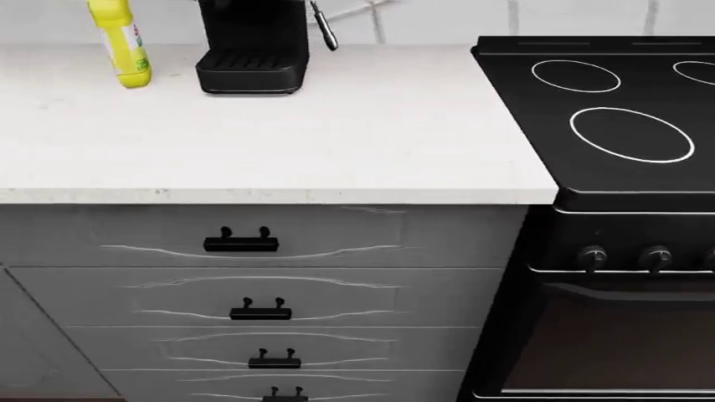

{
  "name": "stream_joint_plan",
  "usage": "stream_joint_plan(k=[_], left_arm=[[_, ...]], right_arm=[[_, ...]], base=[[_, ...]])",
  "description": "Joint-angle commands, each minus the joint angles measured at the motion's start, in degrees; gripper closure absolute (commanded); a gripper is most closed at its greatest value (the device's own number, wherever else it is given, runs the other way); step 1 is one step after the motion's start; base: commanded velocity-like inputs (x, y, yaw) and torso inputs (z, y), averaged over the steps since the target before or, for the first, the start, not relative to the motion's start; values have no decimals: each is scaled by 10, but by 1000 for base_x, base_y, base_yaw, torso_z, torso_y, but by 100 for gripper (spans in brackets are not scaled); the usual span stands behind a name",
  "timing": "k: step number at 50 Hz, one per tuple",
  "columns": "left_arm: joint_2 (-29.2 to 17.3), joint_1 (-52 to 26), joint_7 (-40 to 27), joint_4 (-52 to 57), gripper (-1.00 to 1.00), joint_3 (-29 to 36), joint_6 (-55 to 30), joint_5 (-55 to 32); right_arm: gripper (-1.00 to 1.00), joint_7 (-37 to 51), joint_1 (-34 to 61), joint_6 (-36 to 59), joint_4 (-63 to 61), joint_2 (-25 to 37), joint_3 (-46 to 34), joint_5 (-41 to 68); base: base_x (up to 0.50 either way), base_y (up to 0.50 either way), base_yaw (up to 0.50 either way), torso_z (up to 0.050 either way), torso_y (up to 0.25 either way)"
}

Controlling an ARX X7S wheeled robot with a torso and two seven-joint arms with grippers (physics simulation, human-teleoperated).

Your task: Close the microwave door

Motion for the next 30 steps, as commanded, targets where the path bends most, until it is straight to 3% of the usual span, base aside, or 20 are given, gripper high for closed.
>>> stream_joint_plan(k=[1,8,13,30], left_arm=[[-4,2,1,1,-100,3,6,0],[-5,1,1,0,-100,7,10,1],[-6,5,4,1,-100,7,12,3],[-12,1,-2,0,-100,15,20,-2]], right_arm=[[-100,9,2,-5,3,5,-2,11],[-100,15,1,-10,7,7,-3,12],[-100,25,2,-7,11,6,1,18],[-100,28,-1,-20,14,14,-2,31]], base=[[-1,500,0,0,0],[-1,500,0,0,0],[0,37,0,0,0],[494,-23,0,0,0]])
